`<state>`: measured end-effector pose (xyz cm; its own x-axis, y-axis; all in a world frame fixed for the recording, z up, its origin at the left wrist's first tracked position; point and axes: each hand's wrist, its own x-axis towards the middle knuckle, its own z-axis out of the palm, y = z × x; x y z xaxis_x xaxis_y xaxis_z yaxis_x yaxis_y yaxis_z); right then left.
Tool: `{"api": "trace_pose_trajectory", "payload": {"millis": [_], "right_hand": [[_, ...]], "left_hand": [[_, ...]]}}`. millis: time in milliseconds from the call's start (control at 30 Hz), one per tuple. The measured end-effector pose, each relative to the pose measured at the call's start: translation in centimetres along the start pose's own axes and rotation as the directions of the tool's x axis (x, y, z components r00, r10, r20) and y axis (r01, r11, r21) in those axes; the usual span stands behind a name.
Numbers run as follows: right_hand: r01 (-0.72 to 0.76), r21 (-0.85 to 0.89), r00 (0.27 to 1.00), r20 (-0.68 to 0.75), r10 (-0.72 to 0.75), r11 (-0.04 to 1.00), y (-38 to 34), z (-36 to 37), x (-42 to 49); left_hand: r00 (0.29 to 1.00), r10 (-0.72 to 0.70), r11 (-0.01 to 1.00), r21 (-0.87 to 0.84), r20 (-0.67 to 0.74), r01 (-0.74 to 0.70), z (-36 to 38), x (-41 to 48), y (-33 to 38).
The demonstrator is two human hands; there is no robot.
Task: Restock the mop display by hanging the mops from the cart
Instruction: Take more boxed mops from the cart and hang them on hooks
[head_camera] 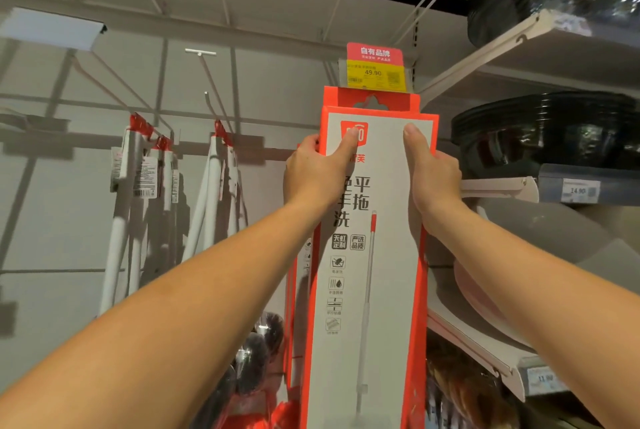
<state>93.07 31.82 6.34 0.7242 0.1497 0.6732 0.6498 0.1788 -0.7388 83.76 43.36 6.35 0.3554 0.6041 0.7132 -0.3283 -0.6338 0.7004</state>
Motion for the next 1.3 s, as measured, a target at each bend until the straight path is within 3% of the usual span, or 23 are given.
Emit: {"api": "trace_pose_trajectory", "payload": {"millis": [600, 1033, 1300], "right_hand": [[-0.05, 0.011, 0.995, 0.088, 0.049, 0.999, 1.4, 1.0, 3.1], [-0.112, 0.035, 0.994, 0.024, 0.111, 0.993, 6.4, 5.2, 6.8], [-0.2, 0.107, 0.979, -0.011, 0.202, 0.974, 9.4, 8.0, 8.3]], "left_hand": [[0.994, -0.052, 0.995, 0.075, -0.093, 0.059, 1.5, 1.4, -0.7], [0.995, -0.081, 0.992, 0.097, -0.06, 0.087, 3.2, 6.0, -6.5], [0.999, -0.014, 0.992, 0.128, -0.041, 0.019, 4.1, 8.5, -10.8]]}}
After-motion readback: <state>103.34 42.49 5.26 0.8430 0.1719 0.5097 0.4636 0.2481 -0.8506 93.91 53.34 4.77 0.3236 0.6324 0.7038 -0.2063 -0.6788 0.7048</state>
